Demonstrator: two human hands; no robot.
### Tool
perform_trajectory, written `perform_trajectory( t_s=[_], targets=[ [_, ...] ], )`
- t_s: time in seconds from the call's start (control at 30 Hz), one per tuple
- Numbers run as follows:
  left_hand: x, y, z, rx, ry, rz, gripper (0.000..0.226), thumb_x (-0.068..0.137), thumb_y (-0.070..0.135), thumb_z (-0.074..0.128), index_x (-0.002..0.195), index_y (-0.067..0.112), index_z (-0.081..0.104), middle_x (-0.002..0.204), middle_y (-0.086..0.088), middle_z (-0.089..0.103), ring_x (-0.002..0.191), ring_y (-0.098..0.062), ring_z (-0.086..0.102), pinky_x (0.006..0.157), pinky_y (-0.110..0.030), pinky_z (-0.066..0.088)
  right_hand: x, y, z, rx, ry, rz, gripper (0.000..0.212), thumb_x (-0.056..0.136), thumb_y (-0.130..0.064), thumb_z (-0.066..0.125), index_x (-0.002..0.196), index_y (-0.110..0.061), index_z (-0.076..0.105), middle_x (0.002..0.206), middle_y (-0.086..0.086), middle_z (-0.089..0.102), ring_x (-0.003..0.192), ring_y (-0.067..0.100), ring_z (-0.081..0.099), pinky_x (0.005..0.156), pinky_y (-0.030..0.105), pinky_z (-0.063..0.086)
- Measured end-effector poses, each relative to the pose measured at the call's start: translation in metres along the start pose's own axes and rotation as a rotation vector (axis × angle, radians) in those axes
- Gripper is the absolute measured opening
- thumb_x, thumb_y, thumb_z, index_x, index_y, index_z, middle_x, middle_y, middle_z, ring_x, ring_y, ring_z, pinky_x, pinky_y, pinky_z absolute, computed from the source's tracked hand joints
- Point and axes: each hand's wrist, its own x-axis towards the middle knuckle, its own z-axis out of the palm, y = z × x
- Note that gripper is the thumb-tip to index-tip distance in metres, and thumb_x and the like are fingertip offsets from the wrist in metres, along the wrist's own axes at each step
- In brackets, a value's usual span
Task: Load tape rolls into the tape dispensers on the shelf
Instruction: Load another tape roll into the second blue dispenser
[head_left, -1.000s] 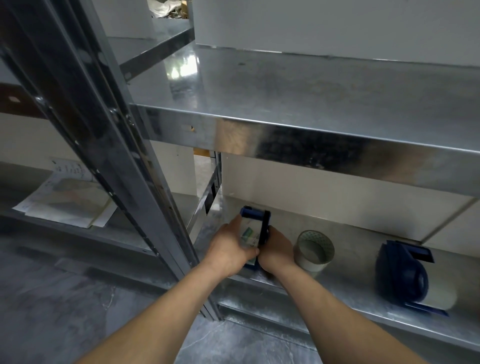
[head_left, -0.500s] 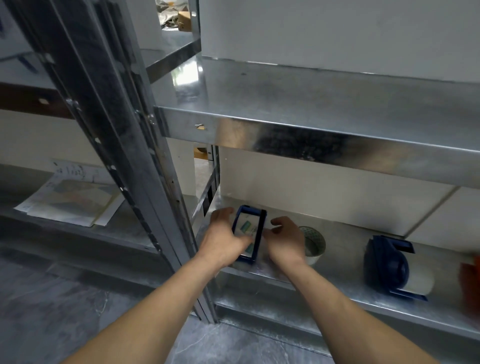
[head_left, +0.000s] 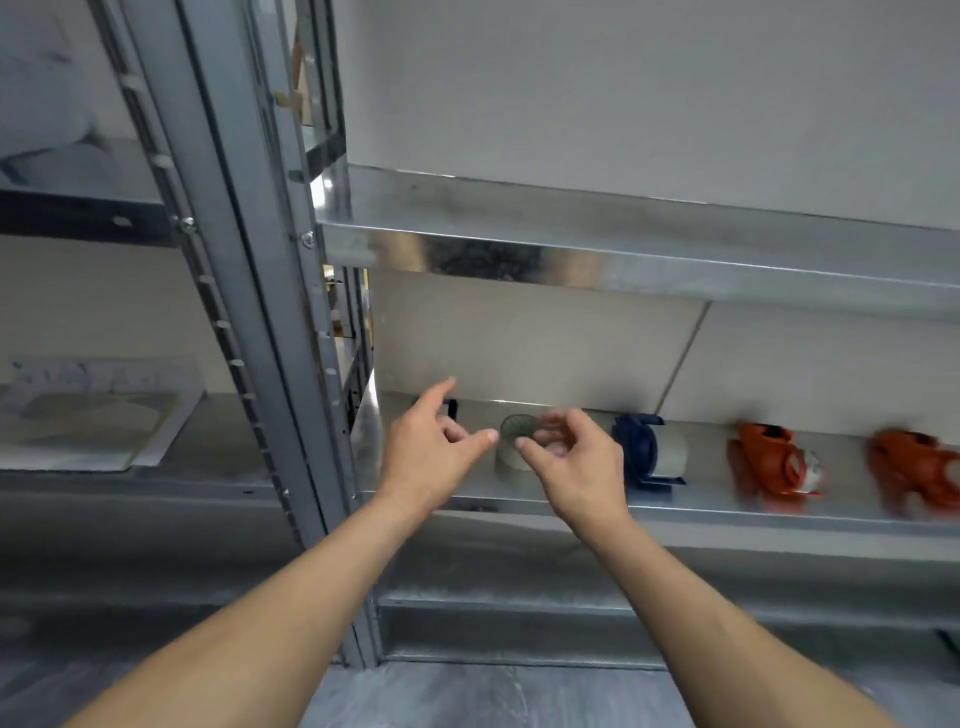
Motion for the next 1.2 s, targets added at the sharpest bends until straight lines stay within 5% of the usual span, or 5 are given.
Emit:
perform_trajectory(
  t_s=[0.1, 0.27, 0.5, 0.73, 1.2],
  targets=[
    [-0.016, 0.018, 0.015, 0.074, 0.057, 0.119, 0.047, 0.070, 0.024, 0.084, 0.115, 0.020, 0.070, 0.103, 0.006, 0.069, 0.099, -0.013, 0.066, 0.093, -0.025, 0.049, -0.019, 0.001, -0.032, -0.189, 0.080, -0.051, 0.042, 0.072, -0.025, 0.079, 0.110, -0.030, 0.062, 0.109, -0.009, 0.065, 0.094, 0.009, 0.062, 0.085, 0.037, 0.055],
    [-0.037, 0.052, 0.050, 0.081, -0.160, 0.189, 0.102, 0.072, 0.038, 0.083, 0.153, 0.027, 0.024, 0.163, 0.003, 0.010, 0.148, -0.011, 0.017, 0.111, -0.022, 0.016, -0.038, 0.012, -0.096, -0.166, 0.116, -0.048, 0.096, 0.072, -0.034, 0.080, 0.153, -0.033, 0.028, 0.161, -0.004, 0.026, 0.149, 0.012, 0.023, 0.116, 0.031, 0.026],
    [-0.055, 0.096, 0.129, 0.083, -0.164, 0.270, 0.030, 0.075, 0.034, 0.080, 0.101, 0.020, 0.073, 0.144, 0.000, 0.047, 0.133, -0.017, 0.046, 0.100, -0.021, 0.030, -0.046, 0.061, -0.191, -0.295, 0.363, 0.012, 0.043, 0.072, -0.033, 0.075, 0.113, -0.022, 0.068, 0.135, -0.002, 0.060, 0.132, 0.019, 0.050, 0.109, 0.033, 0.040],
    [-0.087, 0.147, 0.231, 0.046, -0.244, 0.298, 0.112, 0.066, 0.036, 0.087, 0.154, 0.024, 0.020, 0.161, 0.002, 0.016, 0.145, -0.019, 0.028, 0.119, -0.038, 0.028, -0.055, 0.116, -0.299, -0.255, 0.415, 0.059, 0.098, 0.072, -0.027, 0.083, 0.152, -0.031, 0.027, 0.162, 0.000, 0.023, 0.142, 0.017, 0.035, 0.114, 0.032, 0.033],
    [-0.143, 0.246, 0.413, -0.014, -0.284, 0.355, 0.042, 0.075, 0.043, 0.079, 0.104, 0.013, 0.073, 0.151, -0.005, 0.039, 0.139, -0.015, 0.037, 0.103, -0.021, 0.030, -0.065, 0.202, -0.506, -0.247, 0.556, 0.099, 0.044, 0.081, -0.045, 0.075, 0.121, -0.027, 0.066, 0.159, 0.002, 0.034, 0.146, 0.015, 0.030, 0.106, 0.025, 0.025]
  ],
)
